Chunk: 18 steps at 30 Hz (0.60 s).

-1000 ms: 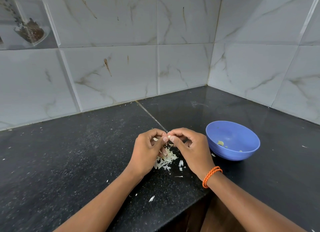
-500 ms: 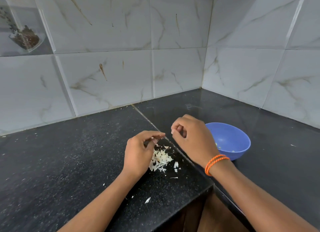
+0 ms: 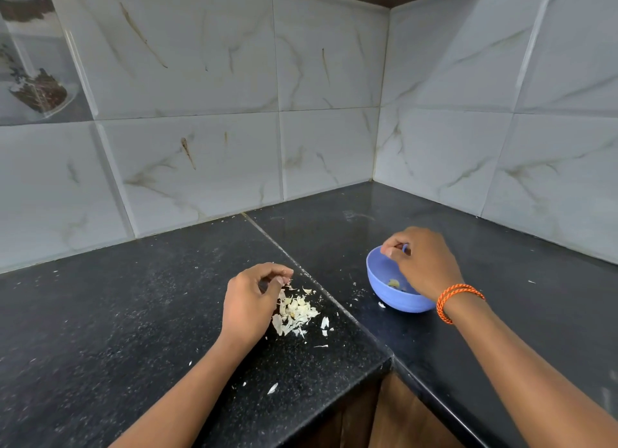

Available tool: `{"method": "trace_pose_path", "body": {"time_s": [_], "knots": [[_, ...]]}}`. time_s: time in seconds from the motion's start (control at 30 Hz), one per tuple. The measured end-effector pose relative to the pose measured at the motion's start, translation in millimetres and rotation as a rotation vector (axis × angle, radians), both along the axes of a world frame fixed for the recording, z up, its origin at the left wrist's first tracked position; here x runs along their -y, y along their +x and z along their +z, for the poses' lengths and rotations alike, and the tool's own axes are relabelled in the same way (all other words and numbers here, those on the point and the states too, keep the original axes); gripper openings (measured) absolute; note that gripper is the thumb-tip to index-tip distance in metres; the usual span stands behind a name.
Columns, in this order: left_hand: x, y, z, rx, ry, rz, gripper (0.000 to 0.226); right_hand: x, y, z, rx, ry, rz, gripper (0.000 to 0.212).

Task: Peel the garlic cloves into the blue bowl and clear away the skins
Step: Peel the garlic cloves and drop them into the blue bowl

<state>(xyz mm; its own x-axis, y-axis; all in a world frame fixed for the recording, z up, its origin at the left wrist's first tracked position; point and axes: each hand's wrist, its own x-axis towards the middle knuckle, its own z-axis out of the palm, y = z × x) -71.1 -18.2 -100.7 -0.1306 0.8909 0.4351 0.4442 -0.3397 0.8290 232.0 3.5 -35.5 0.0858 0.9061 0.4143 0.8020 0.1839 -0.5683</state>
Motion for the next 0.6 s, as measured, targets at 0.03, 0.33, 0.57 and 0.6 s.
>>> {"method": "trace_pose_path", "body": {"time_s": [0.03, 0.33, 0.57, 0.6], "knots": [[-0.2, -0.7, -0.1, -0.004, -0.004, 0.001, 0.029, 0.8, -3.4, 0.4, 0.015, 0.010, -0.001, 0.030], [-5.3, -13.4, 2.3, -0.092, 0.021, 0.128, 0.020, 22.1, -98.9, -4.6, 0.172, 0.098, 0.313, 0.012], [-10.3, -18.0, -2.7, -0.102, -0.045, 0.196, 0.014, 4.1, -141.9, -26.3, 0.340, -0.137, 0.381, 0.015], [-10.7, -18.1, -3.1, -0.105, -0.050, 0.208, 0.014, 4.4, -146.4, -27.8, 0.357, -0.147, 0.370, 0.016]]}}
